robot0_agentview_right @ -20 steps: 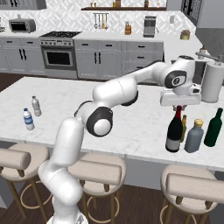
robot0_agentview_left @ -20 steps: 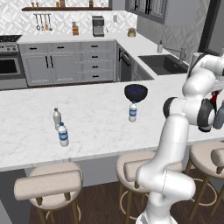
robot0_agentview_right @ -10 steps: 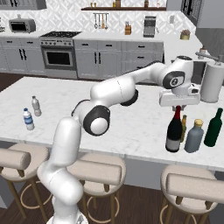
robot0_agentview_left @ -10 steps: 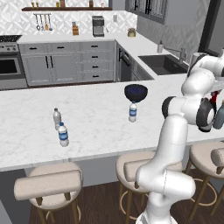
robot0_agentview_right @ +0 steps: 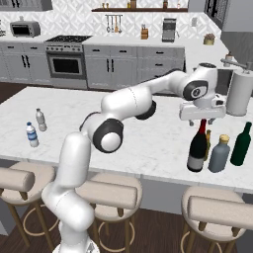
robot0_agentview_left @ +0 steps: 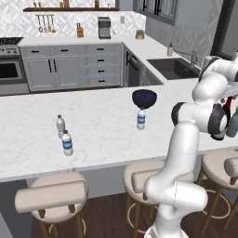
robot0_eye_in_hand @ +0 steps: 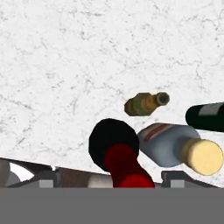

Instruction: Move the plastic bottles in the middle to the plastics group, and the glass bottles in the middle to the glass group.

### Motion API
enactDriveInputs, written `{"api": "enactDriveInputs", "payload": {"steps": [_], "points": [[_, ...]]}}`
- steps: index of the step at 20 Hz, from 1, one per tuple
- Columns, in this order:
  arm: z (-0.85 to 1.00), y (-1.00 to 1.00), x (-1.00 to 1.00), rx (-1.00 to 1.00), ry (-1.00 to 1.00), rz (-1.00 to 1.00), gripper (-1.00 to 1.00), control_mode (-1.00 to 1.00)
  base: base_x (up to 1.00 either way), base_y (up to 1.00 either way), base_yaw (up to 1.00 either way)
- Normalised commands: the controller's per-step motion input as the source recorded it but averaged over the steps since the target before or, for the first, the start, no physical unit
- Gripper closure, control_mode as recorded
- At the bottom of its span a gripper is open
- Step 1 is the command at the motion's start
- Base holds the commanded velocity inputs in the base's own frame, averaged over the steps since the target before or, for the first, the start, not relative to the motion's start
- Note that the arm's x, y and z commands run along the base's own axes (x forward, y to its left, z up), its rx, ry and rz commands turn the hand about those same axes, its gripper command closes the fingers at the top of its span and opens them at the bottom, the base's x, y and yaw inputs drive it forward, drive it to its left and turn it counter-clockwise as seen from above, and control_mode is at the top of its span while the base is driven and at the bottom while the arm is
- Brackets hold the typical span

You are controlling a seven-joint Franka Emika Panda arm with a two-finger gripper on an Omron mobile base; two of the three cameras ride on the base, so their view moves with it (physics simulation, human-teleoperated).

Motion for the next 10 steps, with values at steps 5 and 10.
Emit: {"api": "enactDriveInputs", "payload": {"steps": [5, 10], "points": [[0.50, 0.01, -0.01, 0.00, -0.01, -0.02, -1.00, -1.00, 0.00, 0.00, 0.00], [0.32, 0.27, -0.12, -0.01, 0.00, -0.09, -1.00, -1.00, 0.00, 0.00, 0.00]]}}
